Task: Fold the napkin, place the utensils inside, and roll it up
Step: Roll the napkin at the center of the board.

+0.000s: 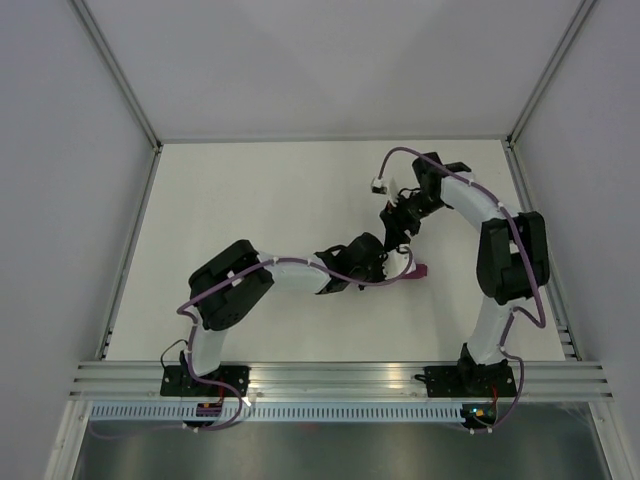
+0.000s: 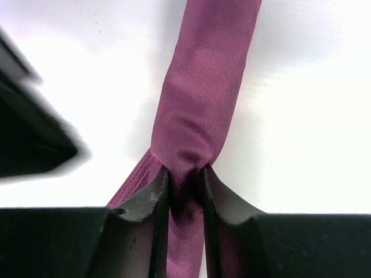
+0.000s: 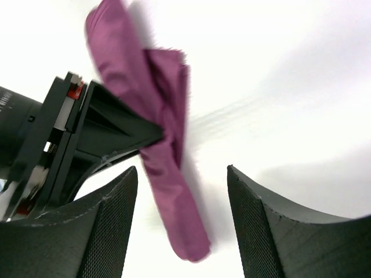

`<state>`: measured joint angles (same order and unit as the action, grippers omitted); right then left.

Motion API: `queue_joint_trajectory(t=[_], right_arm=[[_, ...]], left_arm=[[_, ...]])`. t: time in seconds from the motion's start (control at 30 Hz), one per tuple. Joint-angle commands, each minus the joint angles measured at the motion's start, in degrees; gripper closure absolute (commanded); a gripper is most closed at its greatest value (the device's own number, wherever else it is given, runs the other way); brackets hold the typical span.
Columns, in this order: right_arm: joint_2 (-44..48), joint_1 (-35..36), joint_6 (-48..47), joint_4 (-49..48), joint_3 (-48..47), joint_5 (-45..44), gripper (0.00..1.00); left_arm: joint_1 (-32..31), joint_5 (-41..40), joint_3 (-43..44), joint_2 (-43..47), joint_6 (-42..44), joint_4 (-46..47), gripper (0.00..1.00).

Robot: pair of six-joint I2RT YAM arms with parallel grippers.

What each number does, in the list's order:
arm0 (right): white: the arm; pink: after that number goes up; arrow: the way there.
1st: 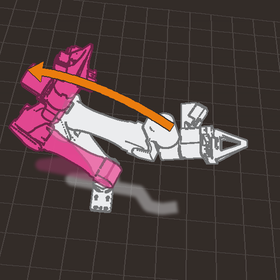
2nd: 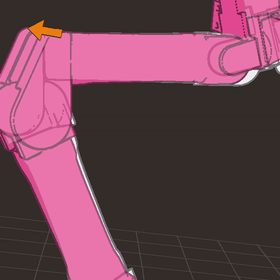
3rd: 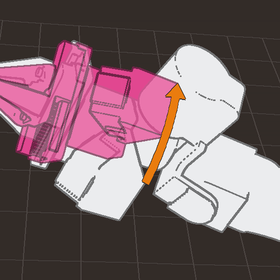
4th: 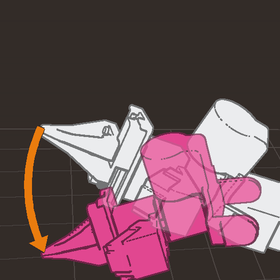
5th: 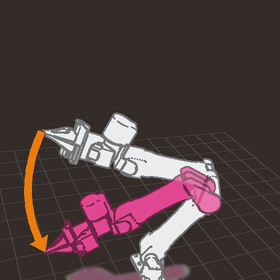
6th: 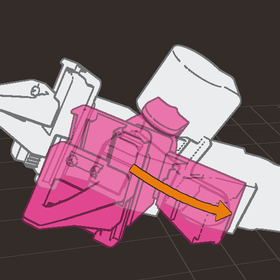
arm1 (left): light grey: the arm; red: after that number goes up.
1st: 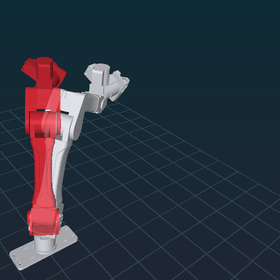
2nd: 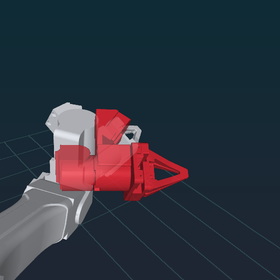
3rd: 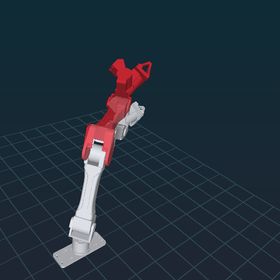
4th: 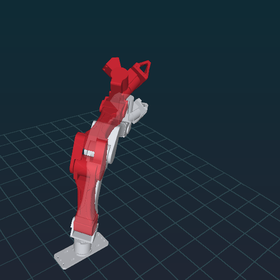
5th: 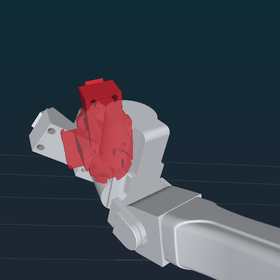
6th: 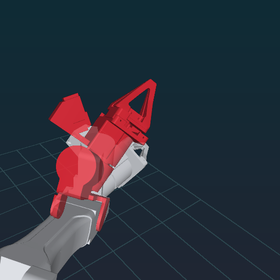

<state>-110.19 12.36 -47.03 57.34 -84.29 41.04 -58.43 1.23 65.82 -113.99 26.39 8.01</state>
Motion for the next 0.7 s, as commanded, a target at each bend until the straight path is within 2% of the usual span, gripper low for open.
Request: queue_joint_trajectory(t=[0.0, 0.17, 0.23, 0.43, 0.57, 0.67], right_arm=[[7.9, -3.6, 12.2, -14.5, 3.1, 0.2, 0.31], [18.0, -10.2, 17.1, -23.8, 11.1, 3.0, 0.31], [21.1, -11.5, 15.8, -26.7, 15.1, 3.3, 0.31], [35.2, -11.4, 12.9, -37.4, 29.6, 1.2, 0.27], [40.7, -9.9, 5.7, -37.9, 35.8, 0.4, 0.27], [43.7, -6.1, 1.9, -40.3, 42.2, -4.2, 0.27]], left_arm=[[1.1, 7.7, 1.8, -4.0, -2.9, -13.9, 0.98], [4.3, 15.0, 7.4, -6.5, -4.7, -23.6, 0.98], [6.0, 19.0, 10.4, -7.3, -5.6, -26.3, 0.98], [10.7, 30.1, 19.2, -12.5, -7.6, -36.6, 0.98], [12.6, 34.3, 23.1, -15.8, -8.6, -40.3, 0.98], [13.4, 37.1, 25.5, -18.0, -9.5, -41.8, 0.98]])
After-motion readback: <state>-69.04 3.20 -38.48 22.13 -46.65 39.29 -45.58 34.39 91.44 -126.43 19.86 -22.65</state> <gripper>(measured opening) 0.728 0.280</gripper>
